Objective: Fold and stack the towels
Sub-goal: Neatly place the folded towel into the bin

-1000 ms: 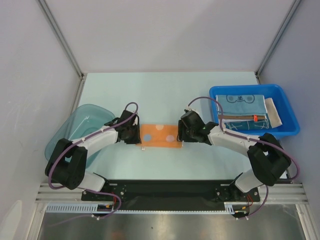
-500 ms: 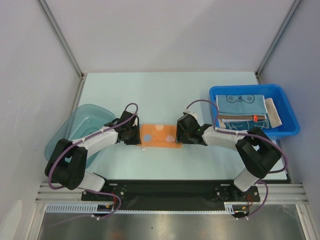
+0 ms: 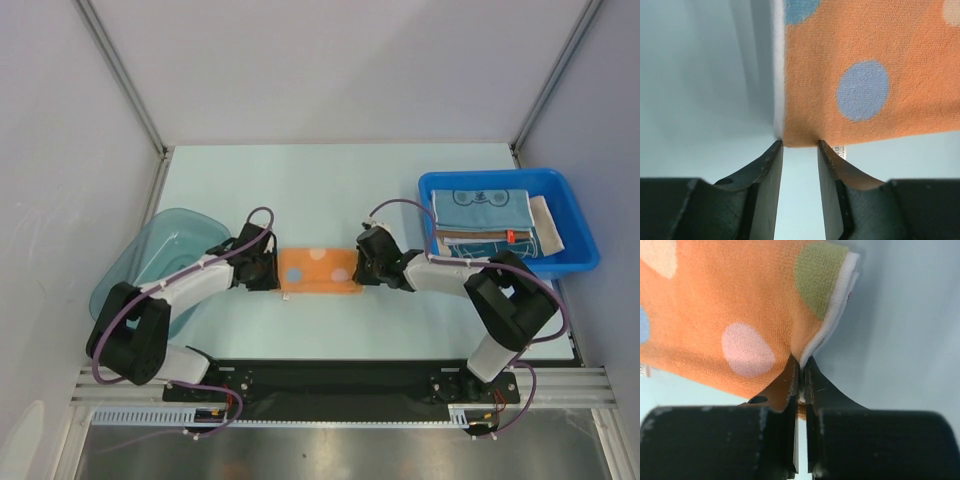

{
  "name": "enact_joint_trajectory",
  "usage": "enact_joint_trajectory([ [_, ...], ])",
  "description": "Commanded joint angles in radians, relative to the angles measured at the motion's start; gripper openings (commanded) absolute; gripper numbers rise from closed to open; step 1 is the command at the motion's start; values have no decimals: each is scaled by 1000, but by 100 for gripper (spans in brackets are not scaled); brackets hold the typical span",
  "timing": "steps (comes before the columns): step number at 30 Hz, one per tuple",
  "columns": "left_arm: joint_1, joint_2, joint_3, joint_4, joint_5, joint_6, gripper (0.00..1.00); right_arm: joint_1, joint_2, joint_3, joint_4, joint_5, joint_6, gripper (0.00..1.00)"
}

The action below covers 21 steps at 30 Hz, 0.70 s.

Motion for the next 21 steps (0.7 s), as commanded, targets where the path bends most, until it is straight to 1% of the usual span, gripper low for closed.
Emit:
enact_joint_trajectory([
  [1,5,-65,29,-51,-47,-8,40,-22,-43,-3,-85,2,-101,0],
  [2,10,-82,49,-85,-53,6,42,-28,-66,9,-110,2,-122,0],
  [3,16,-89,74,-105,-57,17,44,-32,-83,58,-172,4,-150,0],
  [5,37,-109,156,-166,-73,53,47,-43,-114,114,-246,18,-225,0],
  [6,43,-118,184,-180,-86,69,48,-49,-120,141,-315,19,-245,0],
  [7,54,-126,227,-191,-92,81,49,-57,-121,201,-347,21,-264,0],
  [8,59,-134,244,-208,-98,102,50,-65,-126,224,-379,13,-302,0],
  [9,68,-143,259,-211,-101,113,50,-71,-124,247,-436,16,-314,0],
  [11,86,-154,284,-220,-98,135,51,-98,-126,318,-493,21,-342,0],
  [13,94,-166,282,-219,-93,147,51,-123,-121,365,-573,5,-386,0],
  [14,96,-168,278,-214,-93,158,51,-140,-117,423,-600,7,-400,0],
  [15,97,-171,273,-213,-92,162,51,-149,-105,457,-671,39,-435,0],
  [17,100,-175,255,-205,-83,170,52,-173,-92,546,-729,42,-471,0],
  [18,99,-175,250,-202,-77,173,52,-216,-86,566,-769,27,-483,0],
  [20,99,-175,233,-194,-55,178,52,-265,-86,614,-791,12,-523,0],
  [21,99,-174,227,-190,-50,179,52,-316,-88,631,-803,7,-537,0],
])
